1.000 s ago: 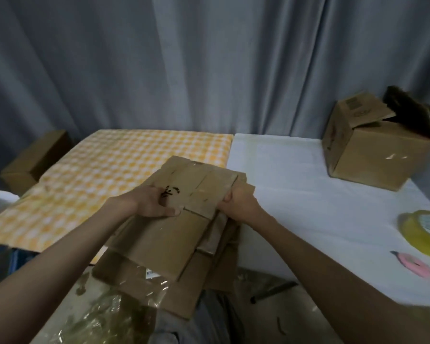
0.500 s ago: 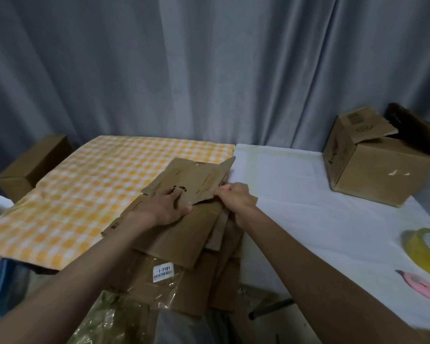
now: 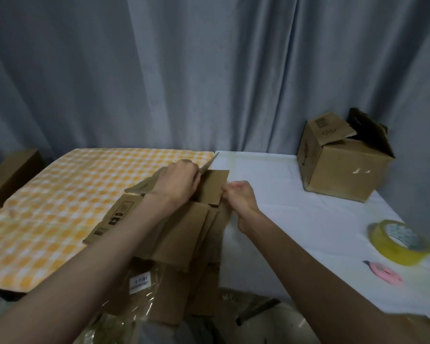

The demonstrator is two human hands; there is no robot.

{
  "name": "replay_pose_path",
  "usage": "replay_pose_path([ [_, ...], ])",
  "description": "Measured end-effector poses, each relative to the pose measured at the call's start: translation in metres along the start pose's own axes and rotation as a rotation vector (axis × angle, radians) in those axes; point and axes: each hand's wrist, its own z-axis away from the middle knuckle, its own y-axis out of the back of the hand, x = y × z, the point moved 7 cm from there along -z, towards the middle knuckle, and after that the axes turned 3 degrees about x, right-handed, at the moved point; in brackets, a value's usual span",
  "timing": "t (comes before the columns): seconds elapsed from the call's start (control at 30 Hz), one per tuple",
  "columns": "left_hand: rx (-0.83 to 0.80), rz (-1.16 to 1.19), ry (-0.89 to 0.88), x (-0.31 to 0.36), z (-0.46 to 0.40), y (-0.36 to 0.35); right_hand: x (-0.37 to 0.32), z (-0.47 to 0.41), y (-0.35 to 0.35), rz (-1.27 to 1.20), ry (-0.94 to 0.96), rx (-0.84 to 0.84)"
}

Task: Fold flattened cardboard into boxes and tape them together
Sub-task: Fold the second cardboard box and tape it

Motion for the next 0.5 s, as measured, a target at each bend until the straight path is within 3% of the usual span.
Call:
replay_pose_path([
  [0.13, 0.186, 0.029, -0.007, 0.002, -0.014, 0.040, 0.020, 0.003, 0.007, 0.020, -0.178, -0.094],
  [0.27, 0.300, 0.072, -0.043, 0.017, -0.027, 0.077, 0.009, 0.017, -0.009, -0.103, -0.206, -0.203],
  [0.5, 0.512, 0.229, 0.058, 0.017, -0.055, 0.144, -0.047, 0.016, 0.032, -0.406, -0.119, -0.065],
])
